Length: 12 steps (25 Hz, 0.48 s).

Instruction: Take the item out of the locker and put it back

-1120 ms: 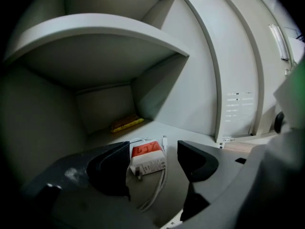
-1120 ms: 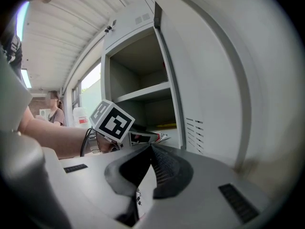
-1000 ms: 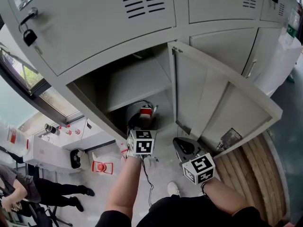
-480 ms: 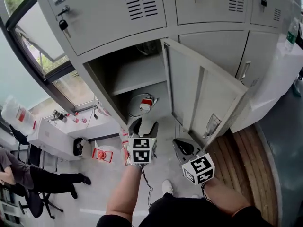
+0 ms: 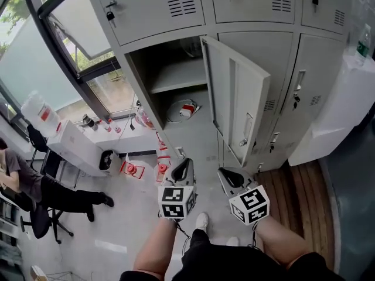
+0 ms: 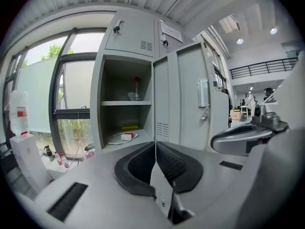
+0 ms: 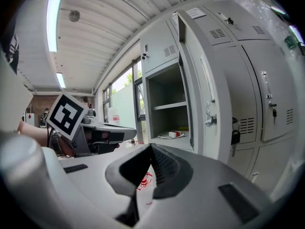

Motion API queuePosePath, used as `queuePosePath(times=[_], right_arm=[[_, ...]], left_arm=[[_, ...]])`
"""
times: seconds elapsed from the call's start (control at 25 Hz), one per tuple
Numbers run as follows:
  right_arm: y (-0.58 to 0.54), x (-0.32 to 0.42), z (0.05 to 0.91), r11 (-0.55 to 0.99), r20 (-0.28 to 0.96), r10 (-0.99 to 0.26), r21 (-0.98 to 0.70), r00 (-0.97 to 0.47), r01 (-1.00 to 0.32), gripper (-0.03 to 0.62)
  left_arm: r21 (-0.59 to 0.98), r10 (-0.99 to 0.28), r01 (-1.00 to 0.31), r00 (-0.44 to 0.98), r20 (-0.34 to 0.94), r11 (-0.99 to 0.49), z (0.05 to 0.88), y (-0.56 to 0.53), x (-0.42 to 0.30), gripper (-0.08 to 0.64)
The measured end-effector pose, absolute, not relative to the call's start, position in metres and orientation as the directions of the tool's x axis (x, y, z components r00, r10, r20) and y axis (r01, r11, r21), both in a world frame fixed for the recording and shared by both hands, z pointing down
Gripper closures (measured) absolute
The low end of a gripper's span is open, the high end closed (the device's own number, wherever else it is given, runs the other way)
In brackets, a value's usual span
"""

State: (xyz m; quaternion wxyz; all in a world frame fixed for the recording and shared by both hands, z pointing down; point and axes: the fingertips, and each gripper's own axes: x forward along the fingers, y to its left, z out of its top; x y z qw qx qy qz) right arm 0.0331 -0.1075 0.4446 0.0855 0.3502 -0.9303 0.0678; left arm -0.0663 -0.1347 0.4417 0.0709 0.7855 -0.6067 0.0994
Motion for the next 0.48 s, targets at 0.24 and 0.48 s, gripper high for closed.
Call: queuePosePath(times=[0.24,0.48], right_arm=[[-0.080,0.041,0.444,0.770,0.198,-0.611,-0.078,-0.767,-0.633,0.540],[-0.061,0.029,0.452,0.777,0.204,-0.595,-0.103,-0.778,-0.621,0.540]], left_arm=[[0.007,-0.936,-0.969,0.241,0.257,-0.248,0.449,-0.075,-0.049,0.540],[0.033,-0.936,-0.969,0.243,0.255,-0.243,0.453,-0.042,-0.052,0.540]])
